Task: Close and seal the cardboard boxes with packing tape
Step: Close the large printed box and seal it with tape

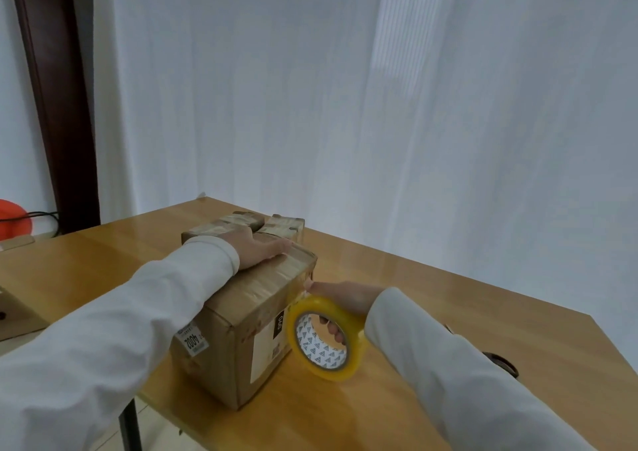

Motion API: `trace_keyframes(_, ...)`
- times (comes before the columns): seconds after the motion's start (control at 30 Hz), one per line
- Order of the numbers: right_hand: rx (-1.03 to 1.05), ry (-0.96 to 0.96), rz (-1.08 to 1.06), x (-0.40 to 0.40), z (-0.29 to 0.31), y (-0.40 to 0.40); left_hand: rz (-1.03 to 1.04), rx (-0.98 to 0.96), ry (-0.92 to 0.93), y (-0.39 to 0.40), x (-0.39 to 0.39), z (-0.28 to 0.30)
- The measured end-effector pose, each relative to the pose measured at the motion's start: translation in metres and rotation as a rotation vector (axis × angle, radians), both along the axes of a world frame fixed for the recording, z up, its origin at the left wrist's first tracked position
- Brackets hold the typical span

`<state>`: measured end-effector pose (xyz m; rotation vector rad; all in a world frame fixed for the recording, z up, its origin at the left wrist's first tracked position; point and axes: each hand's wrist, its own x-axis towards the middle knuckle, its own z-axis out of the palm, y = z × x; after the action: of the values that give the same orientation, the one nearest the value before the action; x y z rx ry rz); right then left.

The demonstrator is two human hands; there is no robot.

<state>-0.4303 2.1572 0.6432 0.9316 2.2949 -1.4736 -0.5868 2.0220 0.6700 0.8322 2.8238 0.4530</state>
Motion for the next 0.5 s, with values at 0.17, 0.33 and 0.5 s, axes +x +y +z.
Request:
trace_keyframes(0.17, -0.017, -0.007, 0.024, 0.004, 0.001, -0.001, -0.010, -0.166, 0.156, 0.008, 0.029, -0.001)
trace_keyframes(0.33, -0.028, 0.002, 0.026, -0.001, 0.000, -0.002, -0.053, -0.300, -0.020, 0.015, 0.033, 0.008)
trace_keyframes(0.5, -0.190, 0.142, 0.091, 0.015, -0.006, 0.011, -0.077, -0.239, -0.019, 0.020, 0.023, 0.018)
